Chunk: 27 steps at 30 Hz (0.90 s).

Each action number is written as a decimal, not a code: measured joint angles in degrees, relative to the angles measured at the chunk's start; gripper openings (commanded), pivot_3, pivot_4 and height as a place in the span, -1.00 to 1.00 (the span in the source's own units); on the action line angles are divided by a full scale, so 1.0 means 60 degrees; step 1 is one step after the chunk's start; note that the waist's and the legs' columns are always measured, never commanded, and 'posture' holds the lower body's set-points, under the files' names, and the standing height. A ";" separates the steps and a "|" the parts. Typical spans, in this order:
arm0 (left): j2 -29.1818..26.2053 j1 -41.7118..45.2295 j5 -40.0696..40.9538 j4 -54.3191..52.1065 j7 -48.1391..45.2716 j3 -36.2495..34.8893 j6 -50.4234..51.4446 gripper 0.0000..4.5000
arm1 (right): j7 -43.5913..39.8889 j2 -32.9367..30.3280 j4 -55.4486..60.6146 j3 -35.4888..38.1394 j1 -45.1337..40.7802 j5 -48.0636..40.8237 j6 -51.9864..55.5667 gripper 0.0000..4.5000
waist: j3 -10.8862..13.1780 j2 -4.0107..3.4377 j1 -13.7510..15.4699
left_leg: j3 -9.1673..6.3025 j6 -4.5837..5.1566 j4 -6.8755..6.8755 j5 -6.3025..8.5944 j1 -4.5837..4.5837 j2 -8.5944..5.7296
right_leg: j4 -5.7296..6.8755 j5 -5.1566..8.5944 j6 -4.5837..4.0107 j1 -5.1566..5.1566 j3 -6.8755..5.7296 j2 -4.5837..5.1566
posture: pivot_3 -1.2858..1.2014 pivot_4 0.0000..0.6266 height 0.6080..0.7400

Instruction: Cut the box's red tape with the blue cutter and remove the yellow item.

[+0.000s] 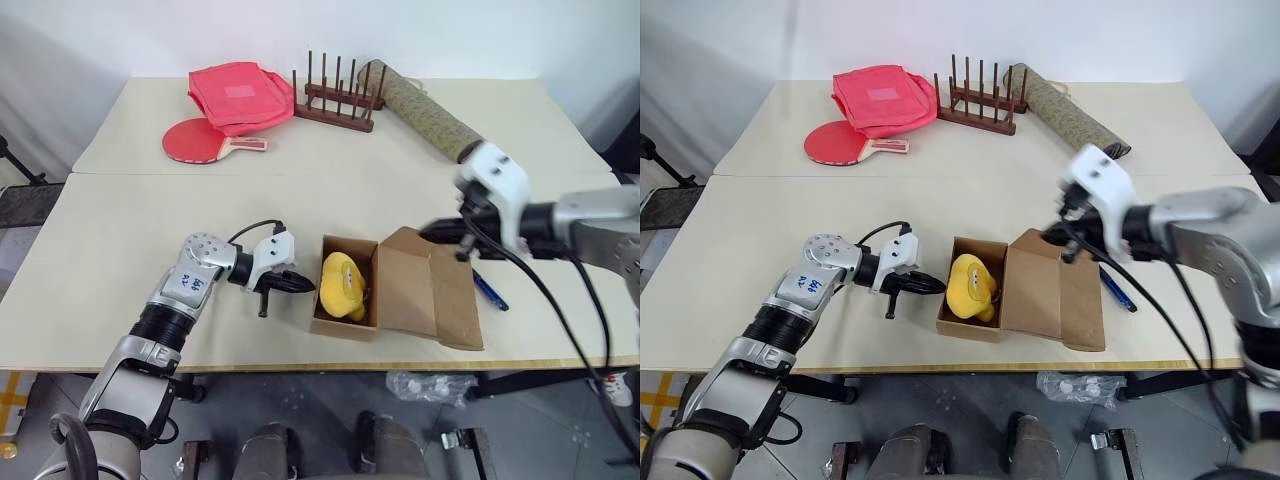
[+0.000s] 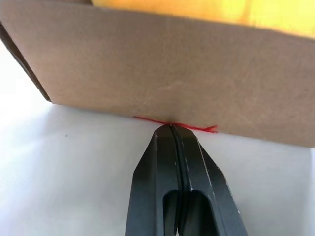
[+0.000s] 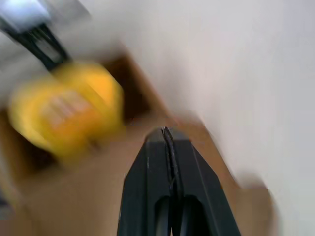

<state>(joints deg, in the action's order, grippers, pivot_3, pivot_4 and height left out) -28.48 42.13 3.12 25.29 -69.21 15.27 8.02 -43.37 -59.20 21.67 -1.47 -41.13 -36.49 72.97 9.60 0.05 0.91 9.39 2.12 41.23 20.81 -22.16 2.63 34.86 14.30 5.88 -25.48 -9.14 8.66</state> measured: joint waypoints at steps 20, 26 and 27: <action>-0.0771 0.1451 0.0979 -0.0432 0.0021 -0.1646 0.1046 0.99 | -0.1745 -0.0862 0.0116 0.1464 0.2134 -0.0190 -0.1805 1.00 | 0.0028 0.0030 0.0037 | -0.0001 -0.0002 -0.0008 0.0001 -0.0028 -0.0010 | -0.0044 -0.0014 0.0017 -0.0007 -0.0009 -0.0007 | 0.03 -0.52 1.00; -0.0136 0.2081 0.1100 -0.1012 -0.1087 -0.0622 0.1355 0.99 | -0.1847 -0.0863 0.0488 0.1858 0.2228 -0.0693 -0.1855 1.00 | 0.0029 0.0032 0.0045 | 0.0005 -0.0005 -0.0011 0.0001 -0.0025 -0.0013 | -0.0048 -0.0015 0.0019 -0.0007 -0.0009 -0.0027 | 0.03 -0.52 1.00; -0.0003 0.2215 0.1045 -0.1003 -0.1331 -0.0341 0.1285 0.99 | -0.1841 -0.0862 0.0578 0.2025 0.2354 -0.0775 -0.1852 1.00 | 0.0030 0.0033 0.0047 | 0.0006 -0.0006 -0.0010 0.0001 -0.0025 -0.0013 | -0.0048 -0.0015 0.0019 -0.0007 -0.0010 -0.0030 | 0.03 -0.52 1.00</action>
<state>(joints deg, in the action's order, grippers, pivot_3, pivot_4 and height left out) -28.50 55.42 9.39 19.27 -77.20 13.22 15.72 -54.42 -64.37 25.14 10.68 -27.01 -41.14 61.86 9.78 0.25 1.19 9.42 2.08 41.18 20.82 -22.31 2.55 34.57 14.21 5.99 -25.53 -9.20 8.49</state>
